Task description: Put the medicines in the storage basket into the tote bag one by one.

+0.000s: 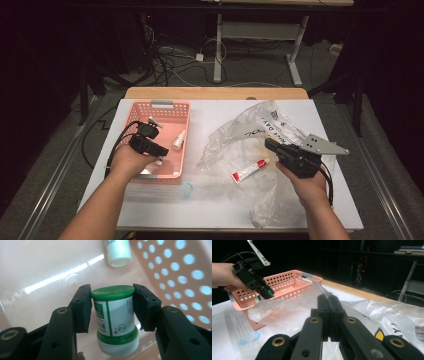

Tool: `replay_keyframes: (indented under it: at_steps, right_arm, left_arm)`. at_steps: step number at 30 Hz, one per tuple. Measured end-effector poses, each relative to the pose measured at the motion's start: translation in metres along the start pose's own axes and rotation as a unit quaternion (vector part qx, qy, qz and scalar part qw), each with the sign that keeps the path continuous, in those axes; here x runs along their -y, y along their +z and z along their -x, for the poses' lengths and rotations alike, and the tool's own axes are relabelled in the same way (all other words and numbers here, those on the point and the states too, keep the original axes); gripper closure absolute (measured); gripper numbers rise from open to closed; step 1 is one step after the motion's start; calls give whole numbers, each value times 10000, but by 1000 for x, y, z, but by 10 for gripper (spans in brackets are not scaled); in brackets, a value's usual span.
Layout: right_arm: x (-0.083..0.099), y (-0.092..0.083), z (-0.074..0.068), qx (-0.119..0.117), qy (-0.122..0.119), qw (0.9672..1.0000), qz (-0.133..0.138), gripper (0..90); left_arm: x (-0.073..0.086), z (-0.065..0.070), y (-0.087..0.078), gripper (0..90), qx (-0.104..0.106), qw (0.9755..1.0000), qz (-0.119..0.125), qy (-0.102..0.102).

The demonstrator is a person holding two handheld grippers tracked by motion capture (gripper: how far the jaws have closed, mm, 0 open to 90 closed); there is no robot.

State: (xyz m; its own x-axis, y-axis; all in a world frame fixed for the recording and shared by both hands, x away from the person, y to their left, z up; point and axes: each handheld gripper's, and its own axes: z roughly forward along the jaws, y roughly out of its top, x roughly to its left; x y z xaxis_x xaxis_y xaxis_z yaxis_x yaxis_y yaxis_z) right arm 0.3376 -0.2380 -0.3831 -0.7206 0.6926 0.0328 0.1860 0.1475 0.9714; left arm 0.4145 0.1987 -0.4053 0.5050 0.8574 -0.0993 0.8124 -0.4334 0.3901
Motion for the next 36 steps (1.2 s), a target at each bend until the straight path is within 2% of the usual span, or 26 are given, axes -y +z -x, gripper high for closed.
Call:
replay_keyframes:
  at_steps: [5, 10, 15, 18, 20, 26, 31, 36]
  right_arm:
    - [0, 0, -1, -2, -1, 10000, -10, 900]
    - [0, 1, -2, 0, -13, 10000, 0, 900]
    - [0, 1, -2, -2, -4, 10000, -6, 900]
    - [0, 1, -2, -6, -14, 10000, -11, 900]
    - [1, 2, -2, -5, -12, 10000, -22, 900]
    - [1, 2, -3, -12, -9, 10000, -33, 900]
    - [2, 2, -2, -8, 0, 10000, -43, 900]
    - [2, 2, -3, -17, -31, 10000, -40, 900]
  left_arm:
    - [9, 3, -8, 509, 9, 9995, 312, 35]
    - [19, 8, -14, 509, 8, 9974, 713, 111]
    - [29, 16, -22, 509, -7, 9925, 1204, 198]
    - [36, 19, -25, 509, 46, 9898, 1404, 236]
    - [40, 20, -26, 509, 12, 9885, 1489, 247]
    - [51, 20, -21, 508, 81, 9870, 1590, 199]
    - [60, 22, -19, 508, 55, 9832, 1816, 198]
    - [67, 24, -18, 508, 33, 9776, 2100, 172]
